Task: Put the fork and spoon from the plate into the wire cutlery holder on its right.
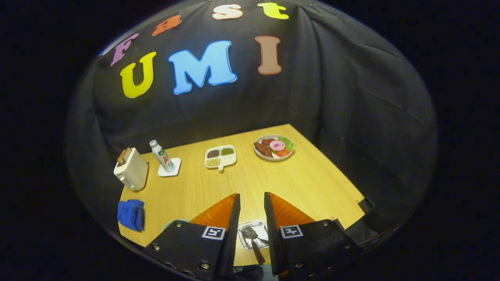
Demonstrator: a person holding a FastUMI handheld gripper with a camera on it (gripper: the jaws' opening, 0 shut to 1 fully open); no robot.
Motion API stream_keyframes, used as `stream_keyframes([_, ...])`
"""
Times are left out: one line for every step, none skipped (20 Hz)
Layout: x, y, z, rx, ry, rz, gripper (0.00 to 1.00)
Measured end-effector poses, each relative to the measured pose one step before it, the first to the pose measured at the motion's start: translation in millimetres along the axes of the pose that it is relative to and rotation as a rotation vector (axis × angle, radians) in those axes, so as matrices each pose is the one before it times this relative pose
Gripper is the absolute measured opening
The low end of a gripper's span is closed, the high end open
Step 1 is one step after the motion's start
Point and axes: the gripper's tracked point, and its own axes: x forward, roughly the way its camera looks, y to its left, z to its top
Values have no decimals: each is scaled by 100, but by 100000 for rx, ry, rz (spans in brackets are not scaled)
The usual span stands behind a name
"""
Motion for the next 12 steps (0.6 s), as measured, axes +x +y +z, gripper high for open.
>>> stream_keyframes([-562,33,1799,-856,-6432,-876,37])
stream_keyframes([-916,-189,1576,-282,-6699,-846,37])
stream_keyframes([-409,-38,1683,297,-6410,-729,36])
stream_keyframes([-403,-52,1659,551,-5831,-975,37])
stream_keyframes([-249,-50,1565,191,-5363,-765,36])
stream_keyframes([-180,62,1424,-209,-4745,-164,36])
stream_keyframes([-141,70,1228,-690,-3923,-12,36])
stream_keyframes([68,141,1005,-984,-3372,134,36])
stream_keyframes([78,179,682,-940,-2774,148,36])
stream_keyframes([187,223,571,-518,-2254,467,36])
stream_keyframes([267,243,381,-159,-1511,367,36])
stream_keyframes([249,239,154,11,-632,532,36])
